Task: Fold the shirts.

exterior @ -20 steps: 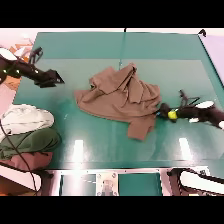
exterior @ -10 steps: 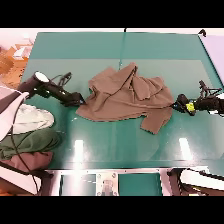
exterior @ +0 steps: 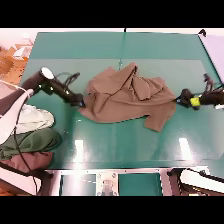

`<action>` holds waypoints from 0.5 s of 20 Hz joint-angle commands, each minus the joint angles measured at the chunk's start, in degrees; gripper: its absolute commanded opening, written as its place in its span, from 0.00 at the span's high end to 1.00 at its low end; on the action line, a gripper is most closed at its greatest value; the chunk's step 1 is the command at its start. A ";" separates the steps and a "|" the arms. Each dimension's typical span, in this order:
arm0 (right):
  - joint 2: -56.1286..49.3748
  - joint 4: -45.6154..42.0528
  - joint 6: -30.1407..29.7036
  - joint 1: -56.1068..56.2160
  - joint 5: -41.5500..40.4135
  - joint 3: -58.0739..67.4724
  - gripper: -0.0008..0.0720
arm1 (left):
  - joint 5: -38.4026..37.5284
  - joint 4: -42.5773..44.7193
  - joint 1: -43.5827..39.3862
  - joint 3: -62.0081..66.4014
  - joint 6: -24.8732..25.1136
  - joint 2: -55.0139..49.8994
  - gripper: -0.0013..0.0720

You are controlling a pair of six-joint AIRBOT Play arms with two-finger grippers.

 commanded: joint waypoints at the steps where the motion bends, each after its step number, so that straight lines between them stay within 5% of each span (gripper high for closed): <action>1: 6.38 0.33 1.11 -0.04 7.08 14.80 0.96 | -5.51 -0.57 -0.02 17.35 -4.48 6.86 0.96; 6: 15.52 0.22 5.14 -3.72 7.76 46.80 0.96 | 7.43 3.26 -0.04 44.78 -10.47 24.74 0.96; 10: 20.85 -3.34 6.45 -9.38 3.80 61.75 0.96 | 22.93 8.94 -0.04 41.79 -11.10 43.30 0.96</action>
